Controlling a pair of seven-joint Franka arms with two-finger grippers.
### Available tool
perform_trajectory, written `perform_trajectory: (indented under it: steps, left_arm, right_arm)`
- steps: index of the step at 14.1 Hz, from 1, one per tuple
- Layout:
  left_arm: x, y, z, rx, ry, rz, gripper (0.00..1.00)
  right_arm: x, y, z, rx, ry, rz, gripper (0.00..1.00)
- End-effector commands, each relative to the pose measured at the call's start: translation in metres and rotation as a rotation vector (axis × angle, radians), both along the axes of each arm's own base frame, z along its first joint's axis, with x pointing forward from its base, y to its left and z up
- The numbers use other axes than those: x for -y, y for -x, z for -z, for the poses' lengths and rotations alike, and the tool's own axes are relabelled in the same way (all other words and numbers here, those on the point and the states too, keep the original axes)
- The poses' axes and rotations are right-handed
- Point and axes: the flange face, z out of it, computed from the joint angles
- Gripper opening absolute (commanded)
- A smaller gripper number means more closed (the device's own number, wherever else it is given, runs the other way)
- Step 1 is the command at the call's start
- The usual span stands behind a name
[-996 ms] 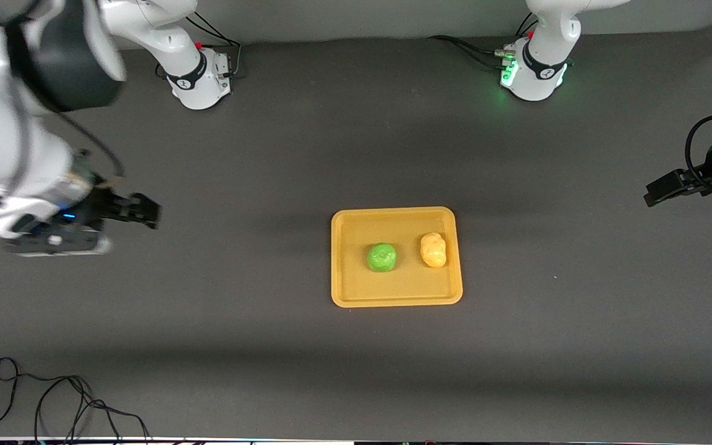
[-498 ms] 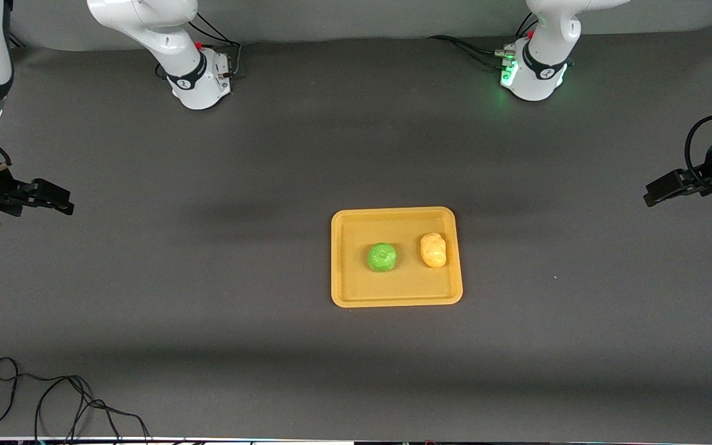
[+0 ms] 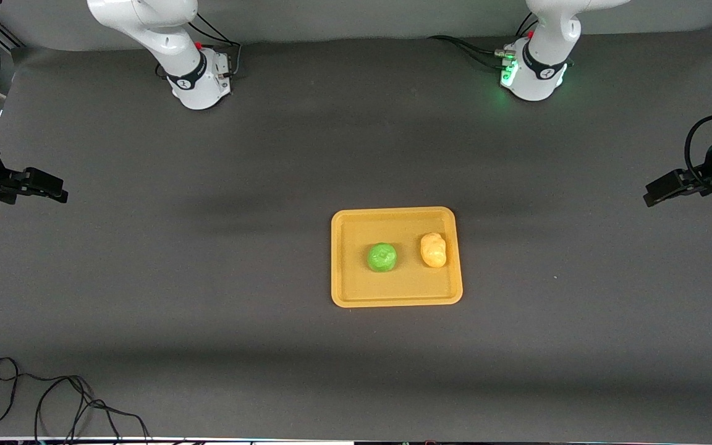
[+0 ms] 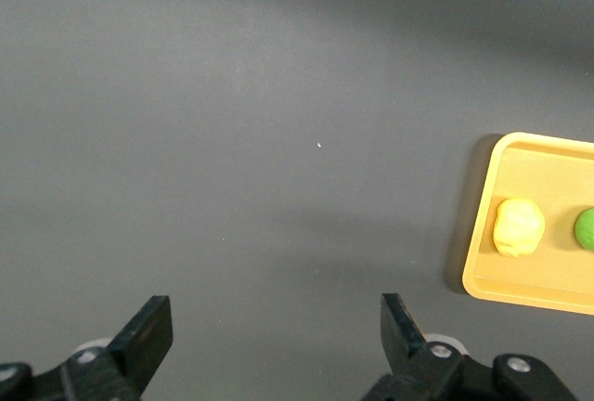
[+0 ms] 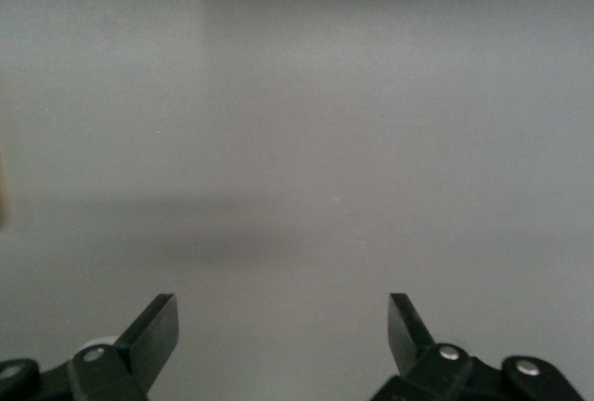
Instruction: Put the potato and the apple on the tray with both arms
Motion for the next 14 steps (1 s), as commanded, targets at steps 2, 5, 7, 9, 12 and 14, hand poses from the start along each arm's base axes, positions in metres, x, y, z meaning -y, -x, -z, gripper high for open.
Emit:
perform_trajectory:
  steps: [2,5,7,9,12,14]
  left_arm:
    - [0.0014,0.0091,-0.0056,0.015,0.007,0.014,1.0]
    - [0.0015,0.0091,-0.0056,0.015,0.009,0.014,1.0]
    - [0.0015,0.0091,-0.0056,0.015,0.009,0.014,1.0]
    - [0.0015,0.0091,-0.0056,0.015,0.009,0.014,1.0]
    - [0.0015,0.0091,-0.0056,0.015,0.009,0.014,1.0]
    - [0.0015,0.0091,-0.0056,0.015,0.009,0.014,1.0]
  right_arm:
    - [-0.0038,0.0093,-0.0081,-0.016,-0.018,-0.006,1.0]
    - [-0.0019,0.0127,-0.0123,-0.033,-0.024,-0.001,1.0]
    - [-0.0033,0.0125,-0.013,-0.03,-0.036,0.001,1.0]
    - [-0.004,0.0131,-0.0132,-0.034,-0.042,0.002,1.0]
    - [-0.0038,0.0131,-0.0133,-0.034,-0.048,0.003,1.0]
    - [-0.0039,0.0131,-0.0133,-0.034,-0.048,0.003,1.0]
